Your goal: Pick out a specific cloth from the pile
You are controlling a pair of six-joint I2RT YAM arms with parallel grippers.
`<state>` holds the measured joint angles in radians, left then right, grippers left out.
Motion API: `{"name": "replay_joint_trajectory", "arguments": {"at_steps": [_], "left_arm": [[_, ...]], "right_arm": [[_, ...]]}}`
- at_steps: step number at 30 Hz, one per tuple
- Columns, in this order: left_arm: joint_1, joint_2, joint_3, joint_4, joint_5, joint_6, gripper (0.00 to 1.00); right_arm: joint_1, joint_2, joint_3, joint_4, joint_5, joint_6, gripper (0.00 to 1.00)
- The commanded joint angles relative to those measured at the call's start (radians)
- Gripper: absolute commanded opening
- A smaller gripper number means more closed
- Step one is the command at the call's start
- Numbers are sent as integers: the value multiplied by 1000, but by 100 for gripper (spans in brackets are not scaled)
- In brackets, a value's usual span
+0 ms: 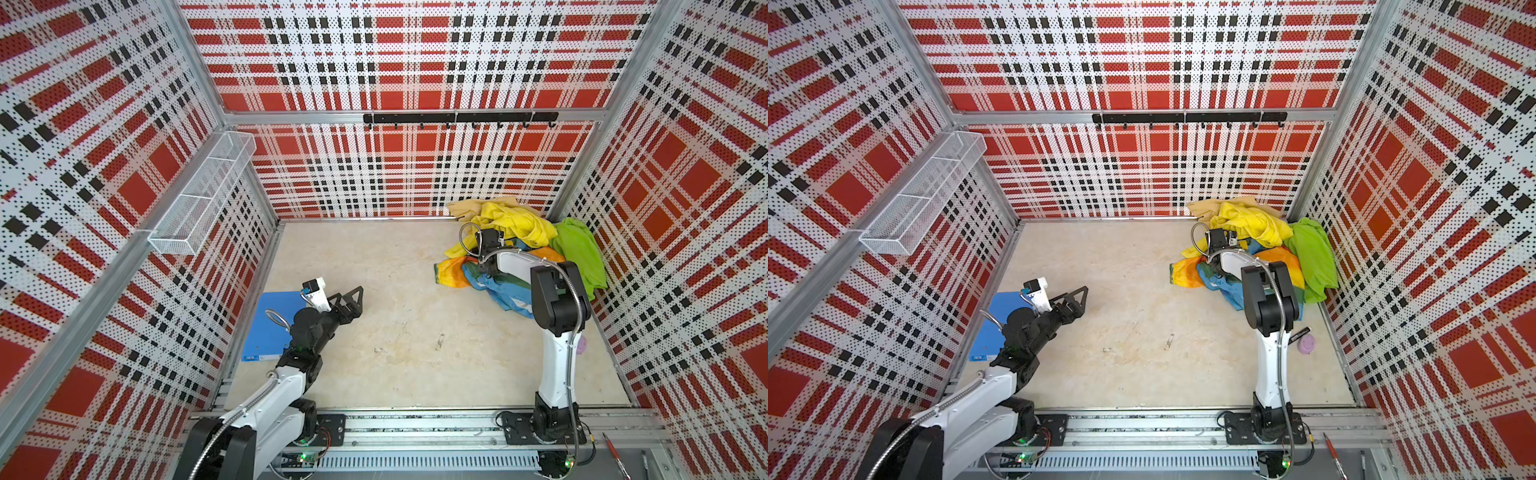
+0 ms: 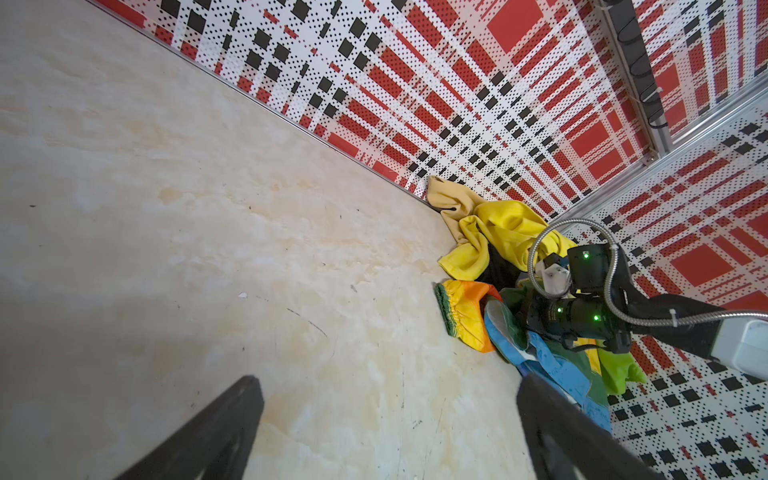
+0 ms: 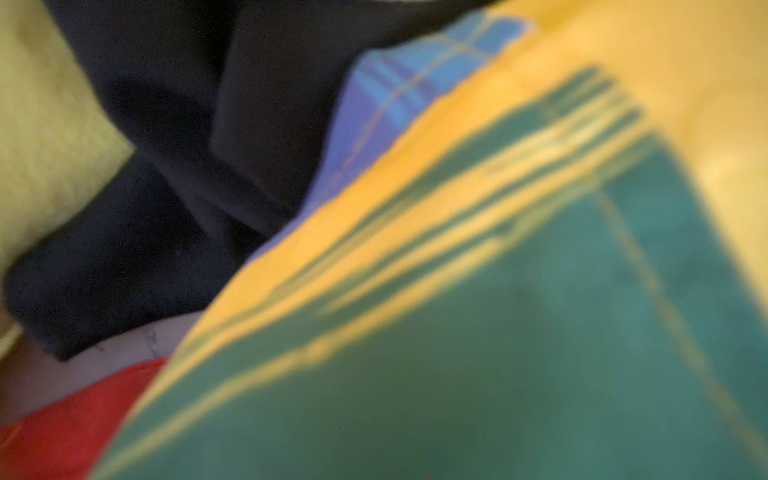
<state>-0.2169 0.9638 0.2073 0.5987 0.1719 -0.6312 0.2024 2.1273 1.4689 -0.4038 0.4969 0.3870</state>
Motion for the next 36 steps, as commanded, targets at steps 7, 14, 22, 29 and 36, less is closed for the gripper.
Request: {"name": "replay_joint_trajectory", "arguments": {"at_steps": [7, 14, 22, 29, 36], "left_arm": [[-36, 12, 7, 37, -8, -2, 99], [-60, 47, 17, 62, -19, -7, 99], [-85, 66, 25, 79, -26, -12, 99], [-85, 59, 17, 79, -31, -8, 99], [-106, 108, 35, 98, -31, -15, 99]], "right_arm": [[-9, -245, -83, 103, -63, -168, 0], [-61, -440, -102, 160, -233, -302, 0], [-122, -556, -105, 190, -314, -330, 0], [-336, -612, -206, 166, -323, -146, 0], [-372, -464, -231, 127, -190, -86, 0]]}}
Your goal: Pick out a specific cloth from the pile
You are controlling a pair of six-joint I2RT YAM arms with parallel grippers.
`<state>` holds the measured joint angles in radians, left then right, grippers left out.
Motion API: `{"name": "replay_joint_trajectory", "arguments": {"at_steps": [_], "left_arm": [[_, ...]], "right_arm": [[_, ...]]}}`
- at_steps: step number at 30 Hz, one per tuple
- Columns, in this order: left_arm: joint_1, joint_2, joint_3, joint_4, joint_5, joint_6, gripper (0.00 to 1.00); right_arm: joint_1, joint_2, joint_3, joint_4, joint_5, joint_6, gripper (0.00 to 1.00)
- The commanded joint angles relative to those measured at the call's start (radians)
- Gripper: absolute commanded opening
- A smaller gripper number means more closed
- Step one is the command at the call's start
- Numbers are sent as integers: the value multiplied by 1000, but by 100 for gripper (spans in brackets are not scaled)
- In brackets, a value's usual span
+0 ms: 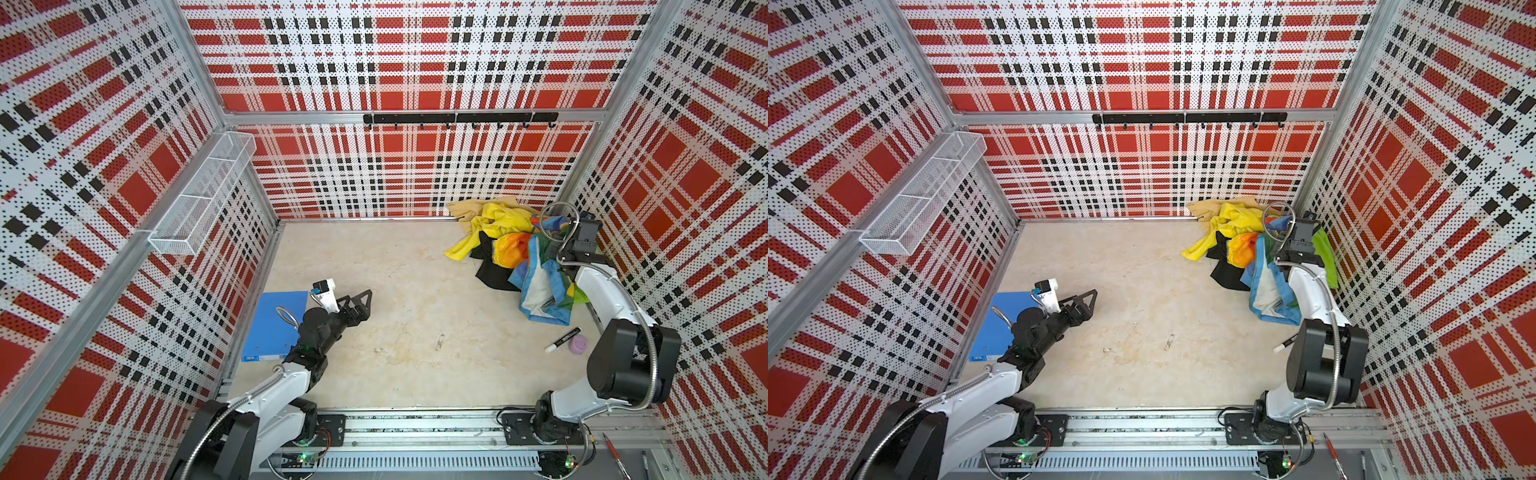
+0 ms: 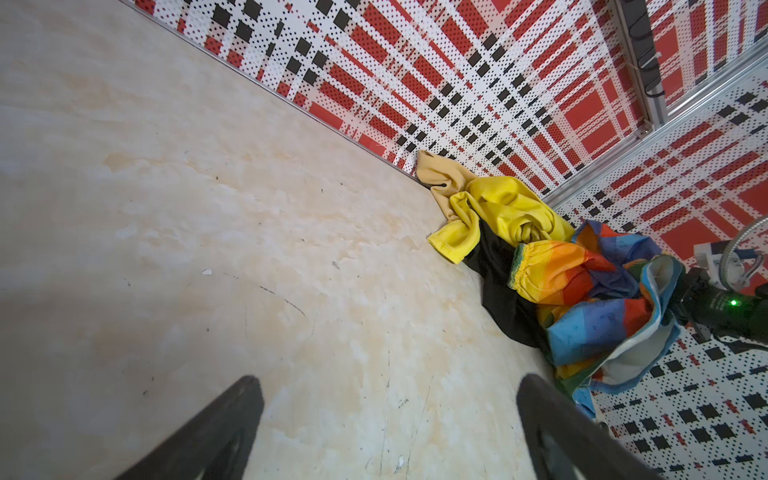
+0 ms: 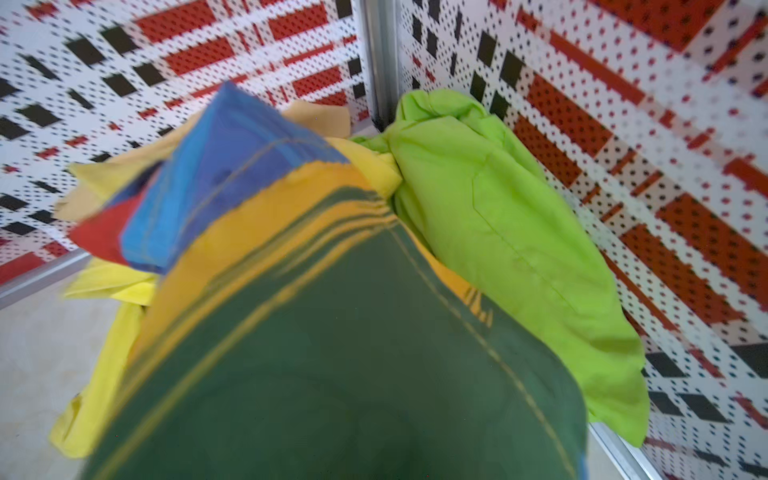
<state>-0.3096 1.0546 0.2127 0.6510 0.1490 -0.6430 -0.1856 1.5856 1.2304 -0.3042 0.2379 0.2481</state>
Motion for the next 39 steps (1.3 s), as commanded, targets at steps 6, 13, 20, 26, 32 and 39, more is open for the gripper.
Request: {"name": "replay_joint_trajectory", "arguments": {"at_steps": [6, 13, 20, 26, 32, 39], "left_arm": [[-27, 20, 24, 49, -15, -9, 99], [7, -8, 13, 43, 2, -5, 99], [66, -59, -13, 55, 74, -17, 99], [75, -82, -26, 51, 90, -6, 99], [113, -101, -48, 70, 124, -15, 99], [139, -109, -47, 66, 223, -7, 99]], "right_arm": [[18, 259, 49, 3, 34, 77, 3], [45, 288, 76, 11, 32, 40, 15], [55, 150, 74, 11, 80, 31, 50], [83, -34, 4, 41, 124, 10, 76], [221, -183, -37, 47, 220, -34, 94], [387, -252, -45, 42, 191, -77, 82]]}}
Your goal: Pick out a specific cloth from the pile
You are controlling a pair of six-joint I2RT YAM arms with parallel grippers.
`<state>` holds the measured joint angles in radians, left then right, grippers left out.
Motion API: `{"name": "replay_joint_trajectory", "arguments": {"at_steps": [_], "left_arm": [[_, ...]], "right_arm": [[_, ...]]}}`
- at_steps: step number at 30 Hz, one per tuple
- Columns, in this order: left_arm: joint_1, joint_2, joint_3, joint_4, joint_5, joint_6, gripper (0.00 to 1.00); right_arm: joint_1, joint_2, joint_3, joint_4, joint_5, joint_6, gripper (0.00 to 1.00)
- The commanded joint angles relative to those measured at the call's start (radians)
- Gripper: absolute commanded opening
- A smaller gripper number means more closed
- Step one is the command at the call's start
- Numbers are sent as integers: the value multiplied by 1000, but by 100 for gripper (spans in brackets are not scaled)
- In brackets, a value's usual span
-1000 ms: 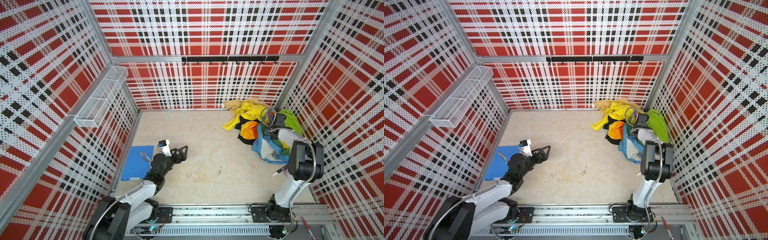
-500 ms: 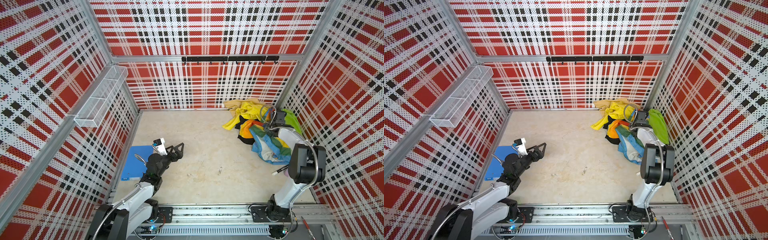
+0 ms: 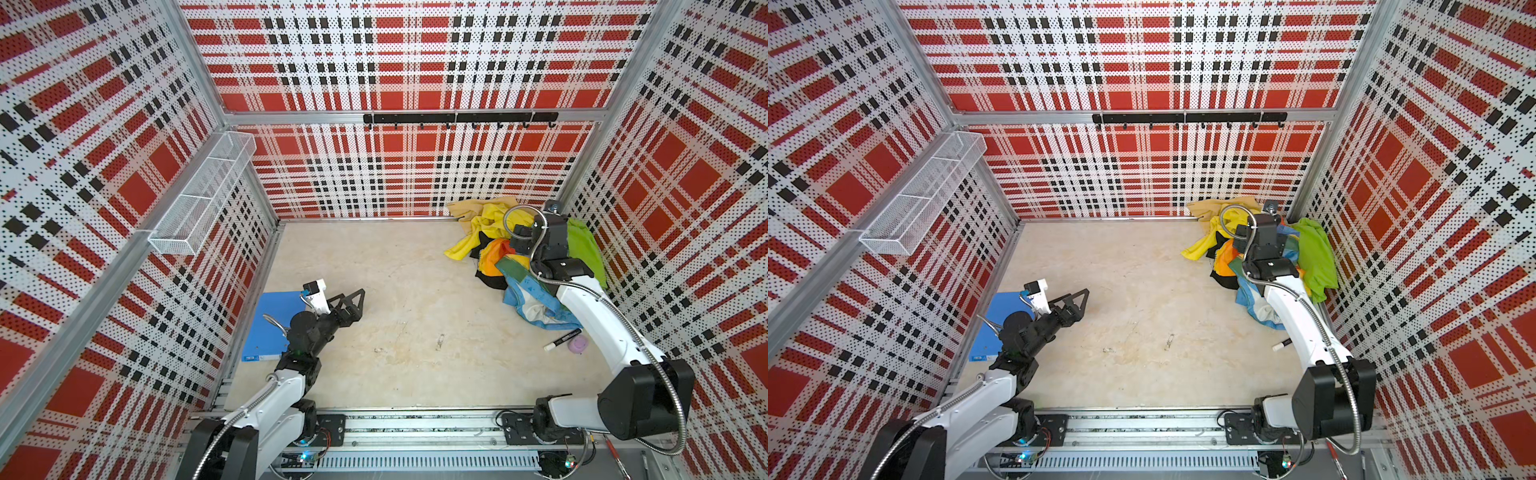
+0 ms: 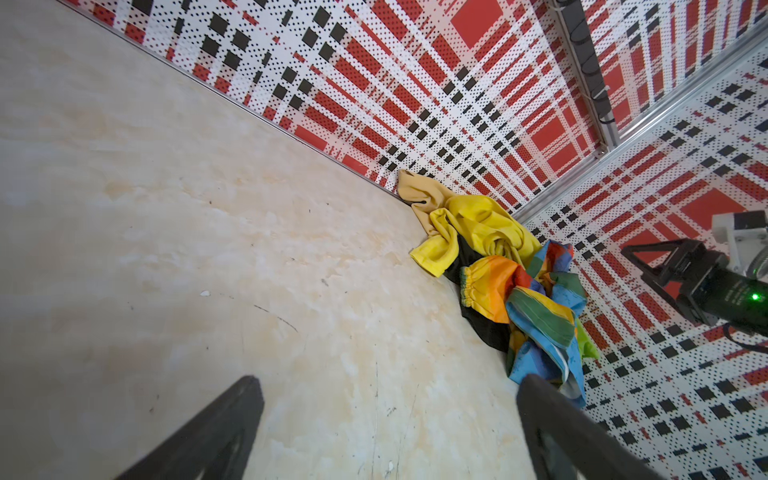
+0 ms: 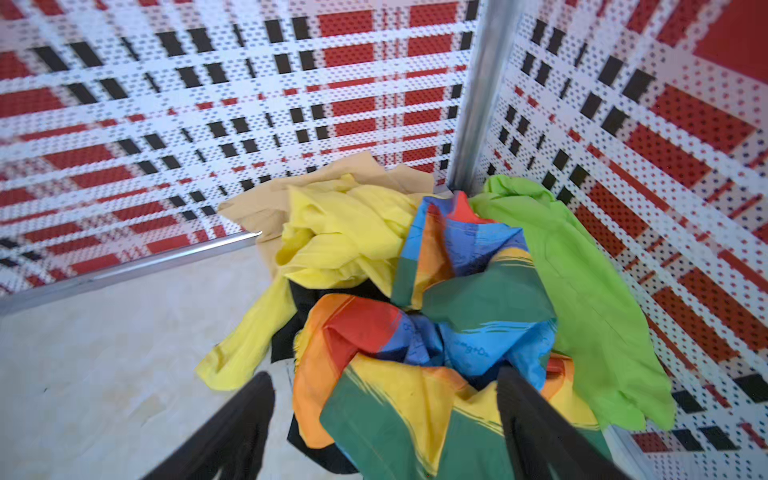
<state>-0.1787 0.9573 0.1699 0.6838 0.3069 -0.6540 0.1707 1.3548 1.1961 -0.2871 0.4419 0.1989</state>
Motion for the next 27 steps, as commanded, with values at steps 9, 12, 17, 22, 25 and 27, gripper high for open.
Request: {"name": "replay_joint_trajectory", "arguments": {"at_steps": [9, 12, 17, 22, 25, 27], "left_arm": [[-102, 43, 22, 29, 28, 28, 99], [-162, 74, 38, 31, -1, 37, 99], [-234, 133, 40, 70, -49, 24, 99], [-275, 220, 57, 149, -29, 5, 99], [-278, 255, 56, 194, -29, -11, 99], [-280, 269, 57, 212, -29, -18, 99]], "right_arm": [[162, 64, -54, 26, -107, 25, 67], [162, 106, -65, 33, -160, 62, 62], [151, 199, -56, 30, -171, 96, 54], [95, 309, -23, 39, -269, 121, 49], [91, 373, 17, 24, -292, 125, 46], [91, 412, 32, 16, -276, 135, 44]]}}
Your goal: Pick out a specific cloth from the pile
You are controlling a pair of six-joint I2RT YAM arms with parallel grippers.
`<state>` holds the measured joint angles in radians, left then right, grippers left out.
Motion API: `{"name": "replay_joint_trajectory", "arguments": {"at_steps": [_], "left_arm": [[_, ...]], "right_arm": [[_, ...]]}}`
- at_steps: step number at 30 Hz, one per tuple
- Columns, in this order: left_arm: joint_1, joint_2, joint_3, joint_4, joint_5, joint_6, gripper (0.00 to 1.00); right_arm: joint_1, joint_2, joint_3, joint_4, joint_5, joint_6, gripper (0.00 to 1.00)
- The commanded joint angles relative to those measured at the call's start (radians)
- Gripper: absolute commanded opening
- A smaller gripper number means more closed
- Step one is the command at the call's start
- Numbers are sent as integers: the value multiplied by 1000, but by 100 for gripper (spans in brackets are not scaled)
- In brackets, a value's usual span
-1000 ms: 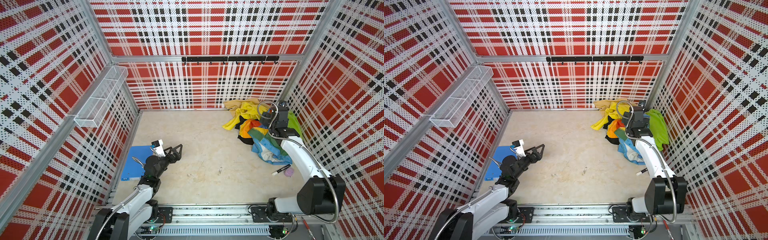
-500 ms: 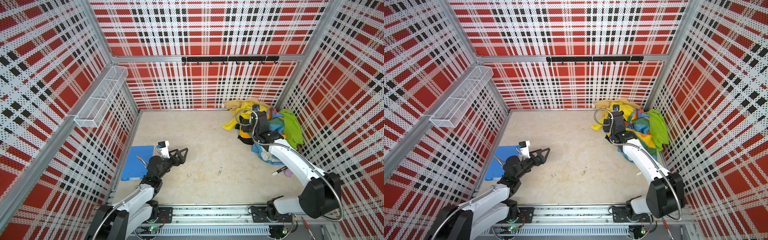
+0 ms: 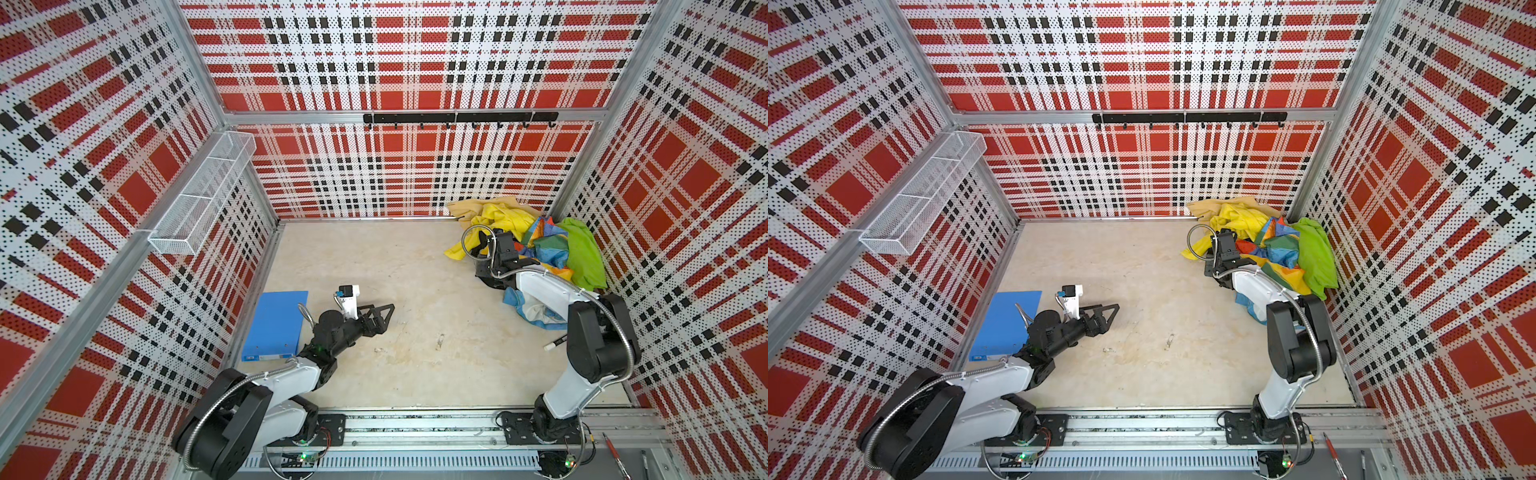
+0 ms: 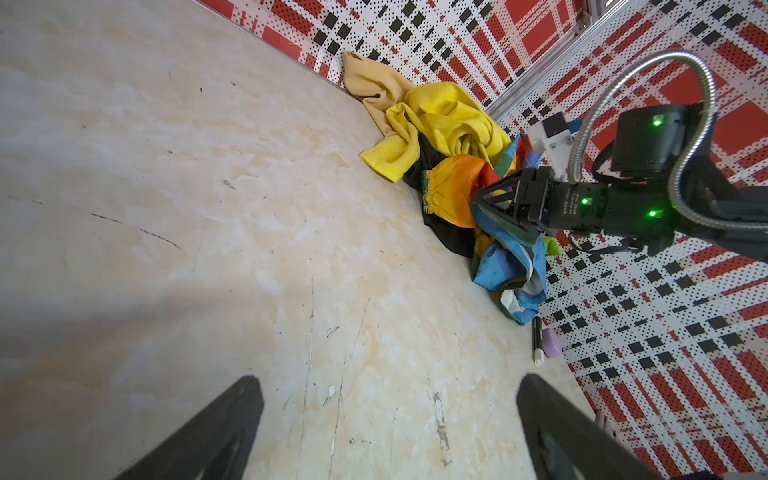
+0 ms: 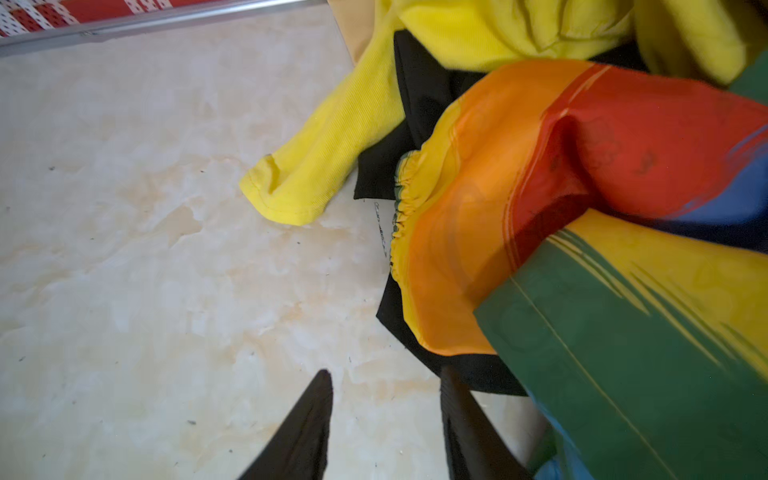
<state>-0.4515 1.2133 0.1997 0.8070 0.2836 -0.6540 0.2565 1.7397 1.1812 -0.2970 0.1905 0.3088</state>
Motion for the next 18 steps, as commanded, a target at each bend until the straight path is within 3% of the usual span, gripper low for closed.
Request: {"name": "replay_joint_trajectory", "arguments": {"at_steps": [1, 14, 18], "left_arm": [[-7, 19, 29, 92, -3, -19, 99], [2, 28, 12, 92, -24, -19, 99], [4, 38, 19, 92, -21, -20, 99]], "right_arm": [[6, 44, 50, 23, -16, 32, 43], [4, 94, -32, 44, 26, 76, 31], [-16, 127, -38, 81, -22, 66, 27]]}}
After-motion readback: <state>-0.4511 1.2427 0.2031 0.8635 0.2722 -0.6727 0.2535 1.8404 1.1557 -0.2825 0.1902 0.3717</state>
